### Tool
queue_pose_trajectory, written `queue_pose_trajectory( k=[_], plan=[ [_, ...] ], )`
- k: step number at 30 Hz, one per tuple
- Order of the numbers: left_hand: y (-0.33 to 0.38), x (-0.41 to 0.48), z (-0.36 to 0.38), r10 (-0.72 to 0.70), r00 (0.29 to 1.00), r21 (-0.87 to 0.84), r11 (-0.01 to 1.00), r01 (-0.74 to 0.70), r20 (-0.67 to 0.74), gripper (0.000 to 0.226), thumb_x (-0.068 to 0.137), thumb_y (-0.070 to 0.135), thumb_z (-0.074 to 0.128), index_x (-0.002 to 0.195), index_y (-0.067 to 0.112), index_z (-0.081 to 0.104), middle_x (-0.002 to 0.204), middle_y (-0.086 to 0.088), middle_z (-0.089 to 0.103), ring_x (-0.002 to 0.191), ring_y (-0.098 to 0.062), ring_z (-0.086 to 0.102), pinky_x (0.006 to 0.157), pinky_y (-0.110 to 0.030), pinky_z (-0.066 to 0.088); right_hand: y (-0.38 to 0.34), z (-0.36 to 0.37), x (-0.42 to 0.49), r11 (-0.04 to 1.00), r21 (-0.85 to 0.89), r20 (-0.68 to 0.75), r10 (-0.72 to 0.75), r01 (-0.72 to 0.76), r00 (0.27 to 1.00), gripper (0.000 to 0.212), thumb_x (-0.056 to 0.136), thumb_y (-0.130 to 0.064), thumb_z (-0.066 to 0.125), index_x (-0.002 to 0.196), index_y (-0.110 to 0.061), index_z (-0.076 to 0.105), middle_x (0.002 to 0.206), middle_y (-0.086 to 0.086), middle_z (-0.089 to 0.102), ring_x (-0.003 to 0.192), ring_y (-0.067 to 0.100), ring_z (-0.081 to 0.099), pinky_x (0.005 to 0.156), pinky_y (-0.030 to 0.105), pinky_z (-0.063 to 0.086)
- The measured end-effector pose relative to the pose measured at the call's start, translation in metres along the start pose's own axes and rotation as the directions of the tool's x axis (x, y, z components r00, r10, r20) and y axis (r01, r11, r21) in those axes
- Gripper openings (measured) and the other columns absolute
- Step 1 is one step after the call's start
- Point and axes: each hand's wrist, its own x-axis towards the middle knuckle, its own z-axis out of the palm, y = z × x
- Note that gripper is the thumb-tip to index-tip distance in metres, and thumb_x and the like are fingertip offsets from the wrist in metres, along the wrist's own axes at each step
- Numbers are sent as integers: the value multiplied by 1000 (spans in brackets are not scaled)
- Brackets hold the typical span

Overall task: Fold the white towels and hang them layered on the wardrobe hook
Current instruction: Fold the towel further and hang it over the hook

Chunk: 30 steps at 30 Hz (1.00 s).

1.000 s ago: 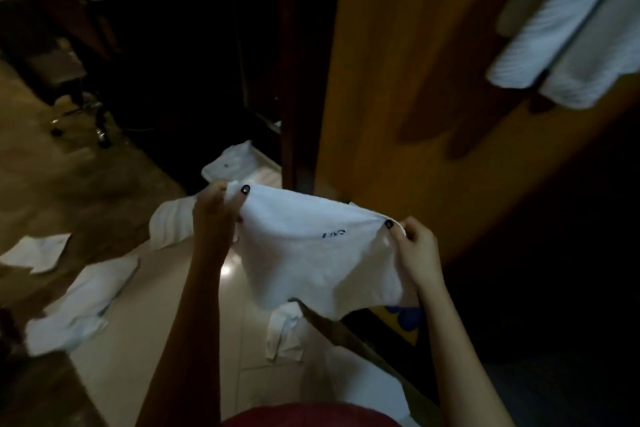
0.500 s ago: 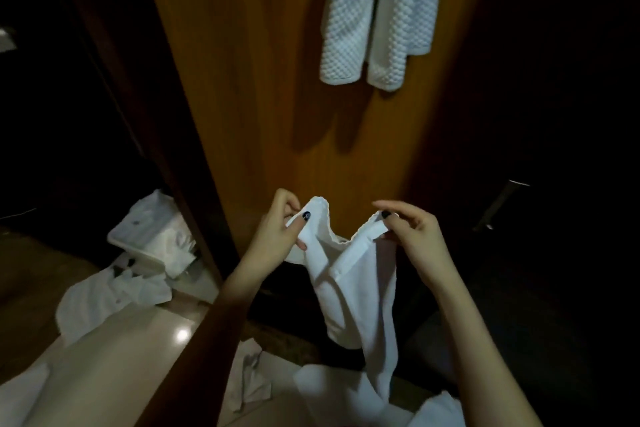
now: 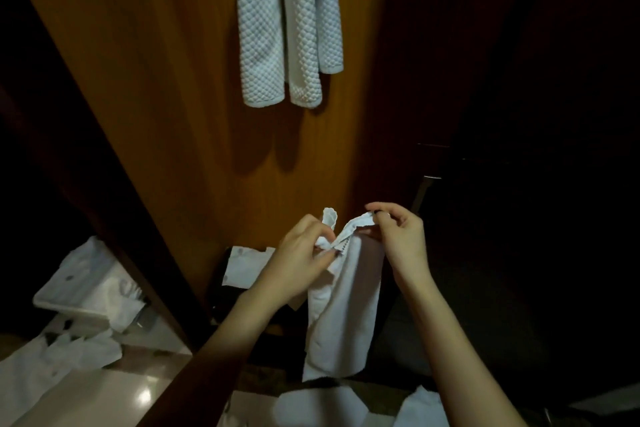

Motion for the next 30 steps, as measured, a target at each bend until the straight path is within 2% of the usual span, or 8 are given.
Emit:
queue_pose_trajectory(
  k=[5,8,13,19,21,25,27,30],
  plan=[
    [-3,3,-8,-10,995,-56,998,5,-103,10,90,3,64,86,12,67,87,8,55,75,0,51,65,-12,36,-1,-15,-3,995,-66,132,84,-76,988,22,96,0,48,91,-4,69,83,21,72,74,27,74,74,32,60],
    [-2,9,-20,-92,990,-224,972,65,-111,17,88,1,62,81,15,66,84,9,60,73,-2,55,63,-15,43,-4,-31,-10,970,-239,318,42,37,947,19,98,-6,51,88,-2,67,75,11,74,69,27,72,68,29,59],
    [2,17,-31,-133,986,-327,940,94,-100,17,86,2,64,80,17,70,78,8,65,71,-6,55,64,-18,41,-9,-54,-13,635,-682,470,1,362,883,21,95,-39,58,87,-24,69,70,-1,65,64,14,62,63,35,51],
    [7,15,-57,-172,982,-359,924,132,-82,13,84,1,71,78,12,71,81,-10,69,77,-16,61,71,-31,46,-13,-54,-11,385,-693,671,35,610,741,18,93,-44,56,99,-28,62,97,-6,55,83,11,56,72,35,50],
    [8,13,-70,-174,980,-332,933,135,-92,16,83,1,72,76,16,70,81,-10,69,76,-12,60,71,-25,46,-13,-50,-12,394,-656,673,-81,644,735,15,94,-31,57,84,-20,57,87,-4,53,75,11,53,67,35,48],
    [4,5,-98,-183,980,-255,954,158,-76,7,86,4,69,83,9,72,85,-9,70,77,-6,60,70,-12,43,-21,-49,-10,680,-495,650,-124,541,749,17,87,-9,60,76,-19,54,71,-3,57,61,8,52,54,26,40],
    [4,0,-107,-180,981,-222,962,161,-71,4,86,4,70,83,7,72,88,-14,70,81,-13,60,72,-16,44,-25,-46,-7,644,-506,687,-101,573,719,9,89,-13,61,81,-17,61,71,-3,60,60,9,55,53,28,39],
    [1,-6,-118,-214,966,-233,956,177,-144,13,83,3,73,75,12,68,88,-21,68,82,-19,58,75,-27,44,-35,-47,2,509,-577,705,-86,639,704,23,94,-33,62,80,-15,66,73,-3,63,64,8,58,59,31,45]
  ],
)
